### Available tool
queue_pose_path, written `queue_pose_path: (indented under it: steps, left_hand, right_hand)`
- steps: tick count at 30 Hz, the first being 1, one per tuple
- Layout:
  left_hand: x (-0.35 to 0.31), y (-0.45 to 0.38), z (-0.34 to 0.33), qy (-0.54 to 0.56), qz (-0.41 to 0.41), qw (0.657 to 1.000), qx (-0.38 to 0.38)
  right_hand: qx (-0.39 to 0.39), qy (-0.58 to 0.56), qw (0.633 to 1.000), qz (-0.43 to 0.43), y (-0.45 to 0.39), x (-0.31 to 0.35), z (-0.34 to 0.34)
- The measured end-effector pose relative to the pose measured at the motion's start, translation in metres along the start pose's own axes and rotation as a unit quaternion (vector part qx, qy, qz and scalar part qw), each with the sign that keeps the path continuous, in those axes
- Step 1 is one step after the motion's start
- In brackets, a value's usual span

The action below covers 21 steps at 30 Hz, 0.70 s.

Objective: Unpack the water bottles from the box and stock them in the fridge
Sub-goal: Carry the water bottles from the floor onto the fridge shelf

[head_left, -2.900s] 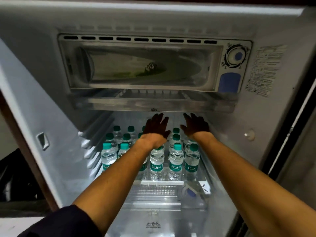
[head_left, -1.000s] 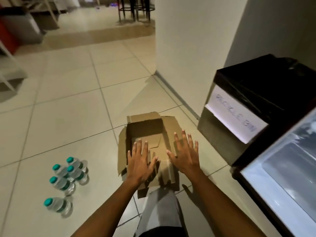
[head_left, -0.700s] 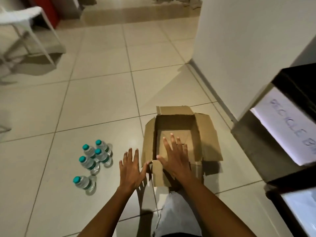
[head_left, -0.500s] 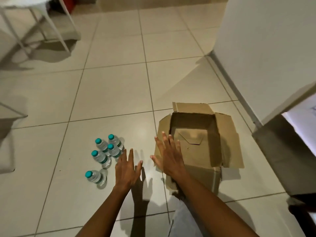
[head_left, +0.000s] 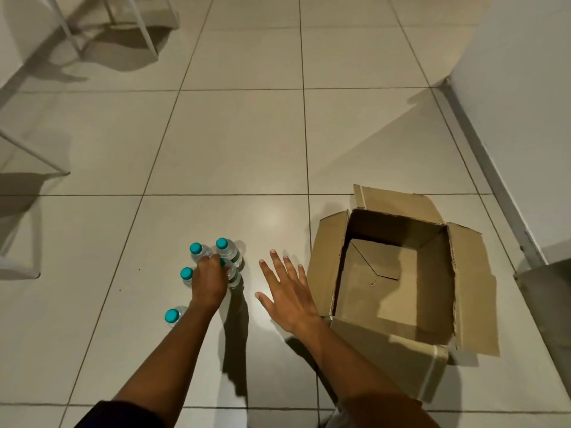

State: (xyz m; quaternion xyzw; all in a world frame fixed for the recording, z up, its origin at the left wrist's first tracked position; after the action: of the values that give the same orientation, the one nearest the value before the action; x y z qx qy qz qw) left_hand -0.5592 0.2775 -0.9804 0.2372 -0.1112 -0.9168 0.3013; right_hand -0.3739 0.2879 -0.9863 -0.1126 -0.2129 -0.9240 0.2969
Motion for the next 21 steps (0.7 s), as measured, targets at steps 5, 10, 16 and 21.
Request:
queue_pose_path:
  steps: [5,10,16,21]
  left_hand:
    - [-0.004,-0.012,0.001,0.006,0.003,1.000,0.005]
    - [0.001,-0.017,-0.005,0.013,-0.005,1.000,-0.001]
    - [0.007,-0.021,-0.006,0.057,-0.003,0.998,-0.007]
    - [0.017,-0.019,-0.009,0.107,-0.001,0.994,-0.023]
  right_hand:
    - [0.010,-0.020,1.000,0.010,-0.021,0.002,-0.013]
    - [0.019,-0.019,0.999,0.021,-0.056,0.009,-0.021]
    - [0.031,0.017,0.998,0.056,-0.100,0.027,-0.027]
    - [0.036,0.031,0.992,0.119,-0.129,0.048,-0.009]
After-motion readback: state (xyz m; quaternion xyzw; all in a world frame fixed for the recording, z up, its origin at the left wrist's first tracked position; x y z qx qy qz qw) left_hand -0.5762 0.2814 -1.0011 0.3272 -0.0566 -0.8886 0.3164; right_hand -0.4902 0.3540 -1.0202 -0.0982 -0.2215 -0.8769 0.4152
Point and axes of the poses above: each hand's wrist, its own y-axis away from the middle knuckle, its own z-axis out of the back of the hand, x = y × z, the point moved 7 cm from there along -y, towards the middle knuckle, and after that the axes turned 7 degrees about x, right-handed, at the moved point
